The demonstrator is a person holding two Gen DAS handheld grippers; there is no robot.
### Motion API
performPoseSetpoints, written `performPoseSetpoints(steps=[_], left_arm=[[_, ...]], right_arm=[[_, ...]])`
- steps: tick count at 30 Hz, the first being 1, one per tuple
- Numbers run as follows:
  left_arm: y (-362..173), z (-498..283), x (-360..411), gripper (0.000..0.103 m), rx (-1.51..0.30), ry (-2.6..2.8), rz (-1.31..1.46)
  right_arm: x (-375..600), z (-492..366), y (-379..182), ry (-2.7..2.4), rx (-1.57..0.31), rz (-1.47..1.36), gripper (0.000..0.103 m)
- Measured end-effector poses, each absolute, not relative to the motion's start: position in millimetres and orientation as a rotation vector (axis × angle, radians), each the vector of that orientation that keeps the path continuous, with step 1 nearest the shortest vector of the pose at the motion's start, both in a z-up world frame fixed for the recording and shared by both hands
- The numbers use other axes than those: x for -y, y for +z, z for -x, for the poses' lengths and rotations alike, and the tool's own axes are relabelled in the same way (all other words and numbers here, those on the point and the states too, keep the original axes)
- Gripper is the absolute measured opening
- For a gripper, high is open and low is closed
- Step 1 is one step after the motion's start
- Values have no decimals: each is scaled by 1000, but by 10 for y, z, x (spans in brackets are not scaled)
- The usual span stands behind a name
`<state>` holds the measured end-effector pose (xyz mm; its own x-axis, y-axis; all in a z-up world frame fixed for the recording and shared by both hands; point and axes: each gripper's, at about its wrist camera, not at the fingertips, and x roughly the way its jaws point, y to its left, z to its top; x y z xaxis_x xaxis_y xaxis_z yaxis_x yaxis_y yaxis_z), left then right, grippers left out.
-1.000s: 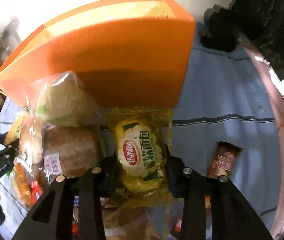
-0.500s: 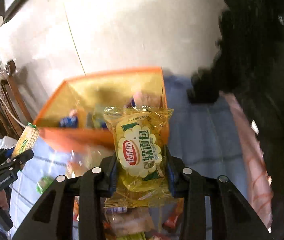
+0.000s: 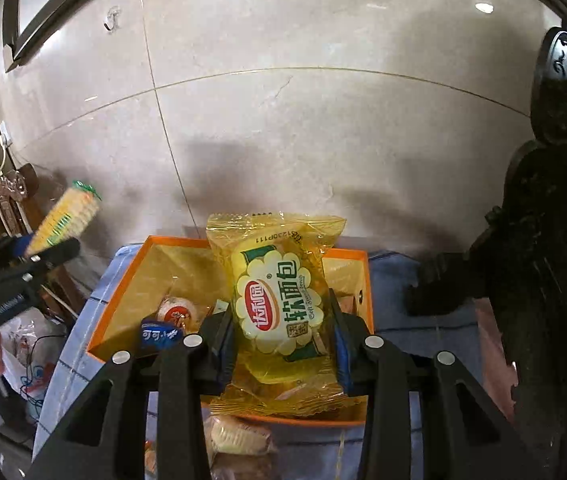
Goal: Organize snacks
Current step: 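Carry both packs over the orange box and release them, then grasp the brown chocolate wafer bar with the right tool while the left grasps a green pack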
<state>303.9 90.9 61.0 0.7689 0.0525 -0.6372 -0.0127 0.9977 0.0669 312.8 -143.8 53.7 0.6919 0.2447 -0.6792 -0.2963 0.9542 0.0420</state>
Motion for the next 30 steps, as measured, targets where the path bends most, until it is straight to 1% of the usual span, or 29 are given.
performPoseSetpoints(steps=[4,5,6,7,8,10,15,18,21,22,26,27,30], left_arm=[[537,-3111,-883,47,-706,33,-61],[521,-3119,-889,54,-702,34,-51],[519,-3121,-891,94,-691,42,-43],[514,-3141,-868,96,-673,71,-46],[516,-3124,-845,99,-649,84,-54],[517,-3094,-768,99,-629,69,-94],[407,-3011,-767,99,-684,78,-121],[291,-2727,-841,99,-706,83,-105],[-24,-2190,-923,99,-711,107,-92],[-126,-2082,-939,99,-718,112,-99],[-727,-1544,-939,99,-844,95,-76],[-885,-1459,-926,99,-880,82,-65],[-1167,-1339,-902,99,-920,64,-66]], right_arm=[[1398,-3221,441,302,-770,53,40],[1388,-3243,420,306,-769,49,42],[1378,-3265,402,305,-764,52,83],[1359,-3298,371,265,-757,84,100],[1372,-3288,383,238,-737,89,100],[1445,-3310,330,241,-749,88,100],[1671,-3215,269,200,-781,81,100],[1860,-3002,203,158,-800,83,100],[2085,-2743,-95,72,-862,99,100],[2169,-2635,-271,40,-900,100,100],[2421,-2386,-846,-61,-1018,63,100],[2493,-2343,-1025,-88,-1058,38,99],[2535,-2286,-1213,-111,-1071,10,99]])
